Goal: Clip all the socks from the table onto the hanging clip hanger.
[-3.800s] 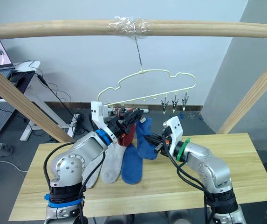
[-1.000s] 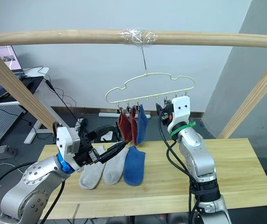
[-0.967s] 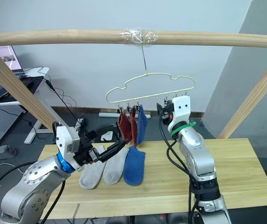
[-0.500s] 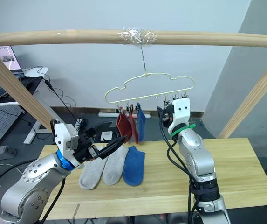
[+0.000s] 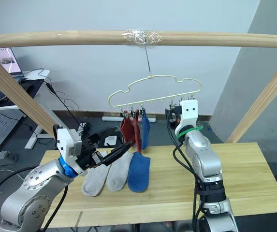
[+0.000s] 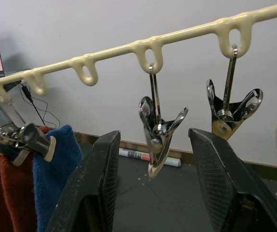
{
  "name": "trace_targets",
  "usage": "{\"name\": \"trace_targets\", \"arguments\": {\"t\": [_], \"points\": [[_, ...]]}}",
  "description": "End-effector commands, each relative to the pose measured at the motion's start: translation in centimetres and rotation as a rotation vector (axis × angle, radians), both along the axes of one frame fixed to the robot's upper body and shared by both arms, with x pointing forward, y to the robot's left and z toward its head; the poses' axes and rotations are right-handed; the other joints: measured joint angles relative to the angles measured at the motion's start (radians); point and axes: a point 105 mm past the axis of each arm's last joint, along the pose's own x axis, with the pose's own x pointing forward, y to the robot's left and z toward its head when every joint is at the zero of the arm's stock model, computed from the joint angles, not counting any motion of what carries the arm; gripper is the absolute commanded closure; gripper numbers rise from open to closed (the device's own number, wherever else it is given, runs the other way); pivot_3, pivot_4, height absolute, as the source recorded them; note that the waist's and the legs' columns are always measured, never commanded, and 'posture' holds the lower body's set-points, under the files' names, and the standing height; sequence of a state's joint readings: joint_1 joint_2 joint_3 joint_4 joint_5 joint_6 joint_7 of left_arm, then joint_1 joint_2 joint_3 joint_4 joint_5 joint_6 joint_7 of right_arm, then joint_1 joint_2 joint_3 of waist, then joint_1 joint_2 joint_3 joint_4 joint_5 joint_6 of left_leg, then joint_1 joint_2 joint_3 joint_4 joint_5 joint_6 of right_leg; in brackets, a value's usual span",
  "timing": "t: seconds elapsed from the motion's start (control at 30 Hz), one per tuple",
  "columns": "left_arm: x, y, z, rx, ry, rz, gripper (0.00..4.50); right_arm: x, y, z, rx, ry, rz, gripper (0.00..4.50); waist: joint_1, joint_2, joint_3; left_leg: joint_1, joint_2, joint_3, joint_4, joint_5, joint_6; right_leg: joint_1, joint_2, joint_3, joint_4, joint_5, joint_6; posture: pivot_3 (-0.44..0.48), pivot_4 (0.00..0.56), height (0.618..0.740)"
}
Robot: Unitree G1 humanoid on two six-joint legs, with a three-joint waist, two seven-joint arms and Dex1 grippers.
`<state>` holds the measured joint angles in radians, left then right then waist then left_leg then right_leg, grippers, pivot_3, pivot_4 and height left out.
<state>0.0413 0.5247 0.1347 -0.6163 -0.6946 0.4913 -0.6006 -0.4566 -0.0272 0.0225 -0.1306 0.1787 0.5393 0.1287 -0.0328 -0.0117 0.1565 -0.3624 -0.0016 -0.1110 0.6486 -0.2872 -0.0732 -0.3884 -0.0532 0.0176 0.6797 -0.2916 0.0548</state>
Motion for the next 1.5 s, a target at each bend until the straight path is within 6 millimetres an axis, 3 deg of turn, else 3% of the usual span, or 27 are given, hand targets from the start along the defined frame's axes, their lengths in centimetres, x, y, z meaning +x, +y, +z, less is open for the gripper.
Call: {"name": "trace_targets", "arguments": {"t": [0.03, 0.7, 1.5], "points": [[-0.5, -0.3, 0.8, -0.008, -0.036, -0.015, 0.0, 0.2, 0.5, 2.1, 0.025, -0.075, 0.014, 2.16, 0.0, 0.0, 0.0, 0.0, 0.0, 0.0, -0.001, 0.0, 0.0, 0.0, 0.0, 0.0, 0.0, 0.0, 0.0, 0.025, 0.144, 0.74], [-0.9, -0.9, 0.5, -0.019, -0.019, -0.017, 0.0, 0.5, 1.6, 2.6, 0.057, -0.079, 0.035, 2.16, 0.0, 0.002, 0.004, 0.0, 0.0, 0.0, -0.003, 0.0, 0.0, -0.001, 0.0, 0.0, -0.001, 0.0, 0.0, 0.029, 0.151, 0.74], [-1.6, -1.6, 0.2, -0.03, 0.001, -0.033, 0.0, 0.6, 1.3, 3.0, 0.065, -0.086, 0.024, 2.16, 0.0, 0.004, 0.007, 0.0, 0.0, 0.0, -0.003, 0.0, 0.0, -0.001, 0.0, 0.0, -0.002, 0.0, 0.0, 0.023, 0.137, 0.74]]}}
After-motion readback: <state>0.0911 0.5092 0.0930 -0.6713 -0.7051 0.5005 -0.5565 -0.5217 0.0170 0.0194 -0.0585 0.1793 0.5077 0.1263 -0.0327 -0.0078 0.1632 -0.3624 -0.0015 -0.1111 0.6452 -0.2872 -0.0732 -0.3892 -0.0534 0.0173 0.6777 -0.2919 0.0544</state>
